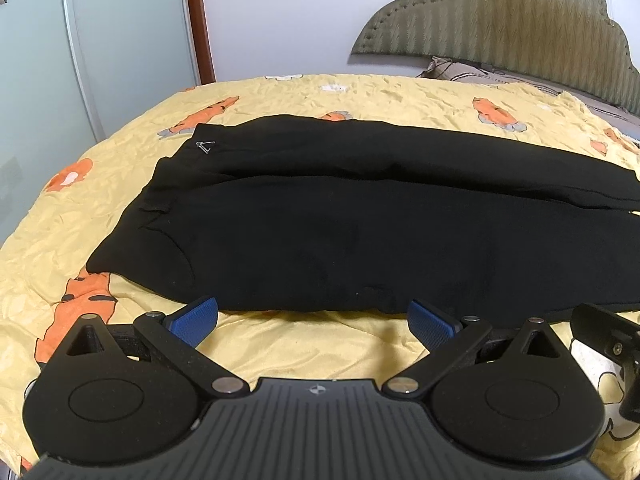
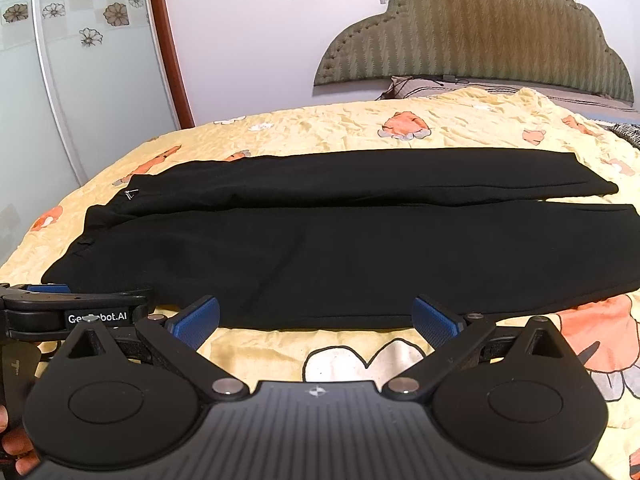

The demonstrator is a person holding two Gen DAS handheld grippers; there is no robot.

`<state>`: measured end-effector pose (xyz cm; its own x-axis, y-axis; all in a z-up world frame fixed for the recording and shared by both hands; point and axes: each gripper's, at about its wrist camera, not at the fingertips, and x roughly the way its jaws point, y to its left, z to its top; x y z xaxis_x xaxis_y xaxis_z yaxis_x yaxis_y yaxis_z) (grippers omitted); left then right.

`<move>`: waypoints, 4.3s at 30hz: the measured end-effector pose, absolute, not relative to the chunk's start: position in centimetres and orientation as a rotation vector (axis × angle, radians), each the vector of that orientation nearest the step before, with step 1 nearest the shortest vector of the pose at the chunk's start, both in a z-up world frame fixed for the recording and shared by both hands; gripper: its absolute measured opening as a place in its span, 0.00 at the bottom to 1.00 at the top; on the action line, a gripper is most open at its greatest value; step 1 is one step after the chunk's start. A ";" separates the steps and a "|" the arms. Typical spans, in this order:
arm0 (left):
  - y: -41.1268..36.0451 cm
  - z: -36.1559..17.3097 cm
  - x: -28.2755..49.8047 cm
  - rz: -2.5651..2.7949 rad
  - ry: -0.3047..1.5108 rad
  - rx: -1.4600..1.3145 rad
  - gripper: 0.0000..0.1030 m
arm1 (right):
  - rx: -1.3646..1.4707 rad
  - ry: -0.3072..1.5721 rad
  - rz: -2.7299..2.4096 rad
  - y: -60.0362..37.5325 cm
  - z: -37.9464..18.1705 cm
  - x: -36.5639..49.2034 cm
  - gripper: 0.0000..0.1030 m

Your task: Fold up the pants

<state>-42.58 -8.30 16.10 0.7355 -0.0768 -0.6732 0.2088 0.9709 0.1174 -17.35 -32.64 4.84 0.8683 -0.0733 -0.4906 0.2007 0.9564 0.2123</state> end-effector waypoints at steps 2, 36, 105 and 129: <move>-8.9 16.7 -41.1 -0.157 0.746 0.193 1.00 | 0.263 0.501 -0.146 -32.7 4.8 -17.4 1.00; -7.4 8.5 -19.0 -0.048 0.739 0.170 1.00 | 0.247 0.502 -0.128 -32.3 4.4 -17.3 1.00; 6.6 5.4 25.9 -0.015 1.194 -0.642 0.40 | -0.824 0.276 0.586 -20.3 8.0 13.3 0.10; 8.7 7.9 2.4 0.023 0.966 -0.376 0.08 | -0.795 0.280 0.780 -15.4 6.6 -0.9 0.10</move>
<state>2.36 8.74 7.89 0.5736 -0.1466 -0.8059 -0.1852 0.9351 -0.3020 -0.94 -15.43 6.63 0.6924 0.5200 -0.5002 -0.7195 0.4447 -0.5335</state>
